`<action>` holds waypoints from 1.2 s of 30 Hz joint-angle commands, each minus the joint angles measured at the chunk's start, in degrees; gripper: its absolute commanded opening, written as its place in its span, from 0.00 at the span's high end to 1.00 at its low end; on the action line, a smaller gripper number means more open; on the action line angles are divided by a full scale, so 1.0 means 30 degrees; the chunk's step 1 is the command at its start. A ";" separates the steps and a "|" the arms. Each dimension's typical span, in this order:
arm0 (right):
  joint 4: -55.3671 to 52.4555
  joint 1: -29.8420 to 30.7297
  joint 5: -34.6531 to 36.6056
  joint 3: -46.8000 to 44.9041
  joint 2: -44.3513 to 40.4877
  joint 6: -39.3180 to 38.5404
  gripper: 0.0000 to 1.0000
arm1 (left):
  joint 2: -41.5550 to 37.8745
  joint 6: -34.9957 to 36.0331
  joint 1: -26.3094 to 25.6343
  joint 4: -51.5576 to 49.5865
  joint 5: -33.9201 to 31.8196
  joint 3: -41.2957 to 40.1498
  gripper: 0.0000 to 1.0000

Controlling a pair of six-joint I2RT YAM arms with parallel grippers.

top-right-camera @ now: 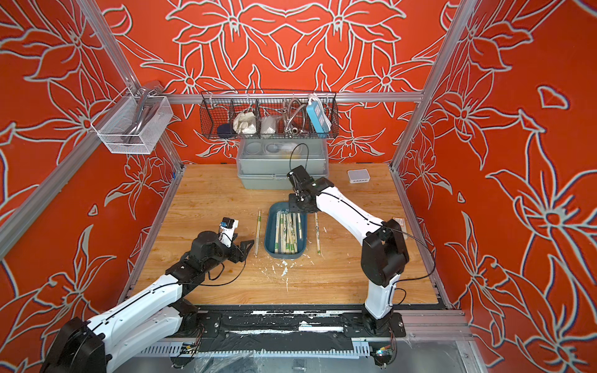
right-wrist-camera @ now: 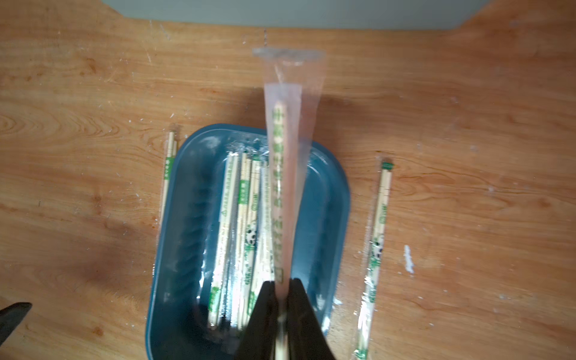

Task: Take the paired disposable chopsticks out of the storage box
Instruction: Pick up the paired disposable chopsticks from the storage box, then place the paired disposable chopsticks at the center of the board.

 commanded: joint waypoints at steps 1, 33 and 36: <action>-0.0177 -0.1439 -0.0083 -0.2051 -0.0993 -0.1201 0.88 | -0.0089 0.0021 0.0018 0.0458 0.0211 0.0383 0.18; 0.3829 -0.4693 -0.0612 -0.6058 0.2326 -0.3035 0.87 | -0.0019 0.0080 0.0022 0.0253 0.0075 0.0410 0.18; 0.3908 -0.4763 -0.0620 -0.6057 0.2518 -0.3007 0.85 | -0.0016 0.0080 0.0018 0.0224 0.0068 0.0429 0.18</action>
